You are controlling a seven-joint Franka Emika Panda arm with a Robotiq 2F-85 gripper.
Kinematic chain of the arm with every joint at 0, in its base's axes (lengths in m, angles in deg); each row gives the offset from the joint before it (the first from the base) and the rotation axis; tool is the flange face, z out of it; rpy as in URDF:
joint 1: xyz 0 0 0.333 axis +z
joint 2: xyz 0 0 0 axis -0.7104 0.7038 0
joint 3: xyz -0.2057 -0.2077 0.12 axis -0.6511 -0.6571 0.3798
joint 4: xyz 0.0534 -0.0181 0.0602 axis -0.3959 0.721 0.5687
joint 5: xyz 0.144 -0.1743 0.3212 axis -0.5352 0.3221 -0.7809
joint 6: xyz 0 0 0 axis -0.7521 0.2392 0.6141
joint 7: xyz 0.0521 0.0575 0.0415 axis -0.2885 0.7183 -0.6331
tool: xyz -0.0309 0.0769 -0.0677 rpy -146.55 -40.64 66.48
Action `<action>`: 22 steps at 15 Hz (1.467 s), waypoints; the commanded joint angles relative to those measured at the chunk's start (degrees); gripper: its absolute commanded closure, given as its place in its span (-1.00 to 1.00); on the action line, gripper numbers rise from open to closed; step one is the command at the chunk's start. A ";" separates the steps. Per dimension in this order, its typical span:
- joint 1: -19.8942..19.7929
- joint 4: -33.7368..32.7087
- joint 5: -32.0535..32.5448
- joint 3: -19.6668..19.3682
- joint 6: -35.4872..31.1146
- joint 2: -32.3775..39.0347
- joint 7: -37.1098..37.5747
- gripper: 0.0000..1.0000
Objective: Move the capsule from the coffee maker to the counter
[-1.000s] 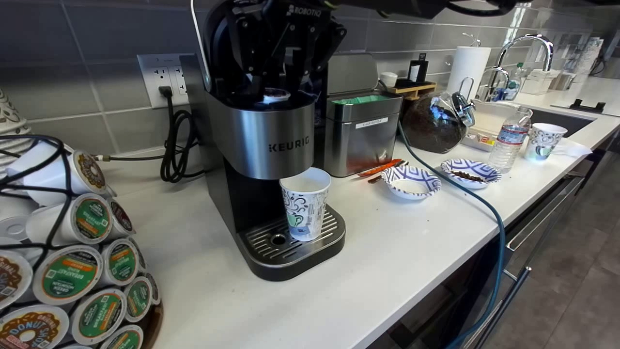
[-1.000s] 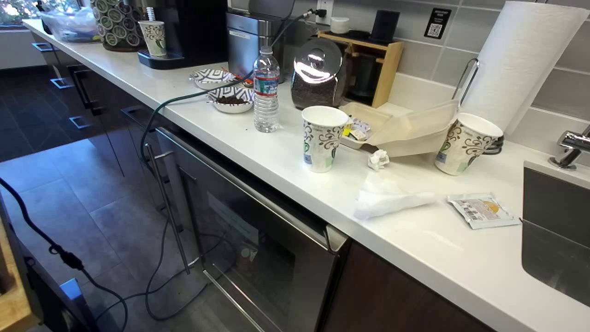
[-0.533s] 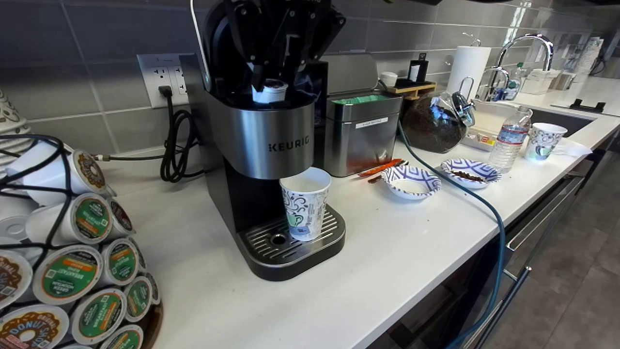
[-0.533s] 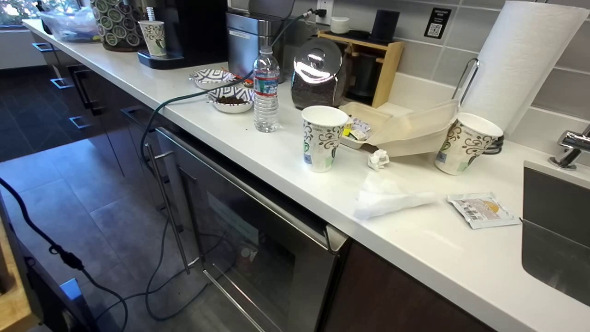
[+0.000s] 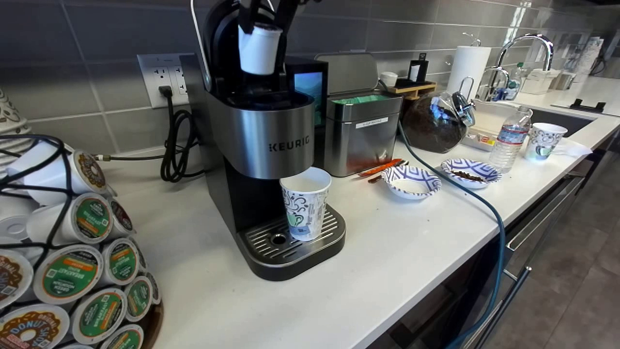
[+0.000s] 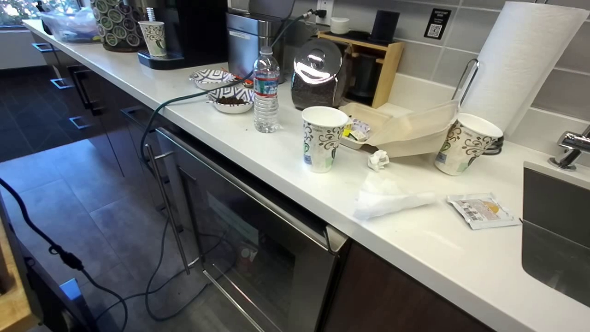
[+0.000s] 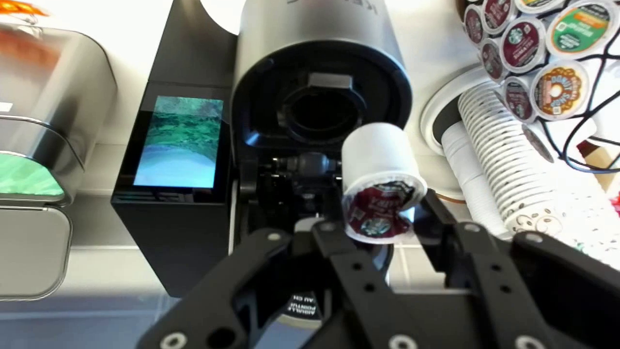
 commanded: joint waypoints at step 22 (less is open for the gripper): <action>-25.24 50.10 16.44 1.51 -21.00 -12.23 37.43 0.67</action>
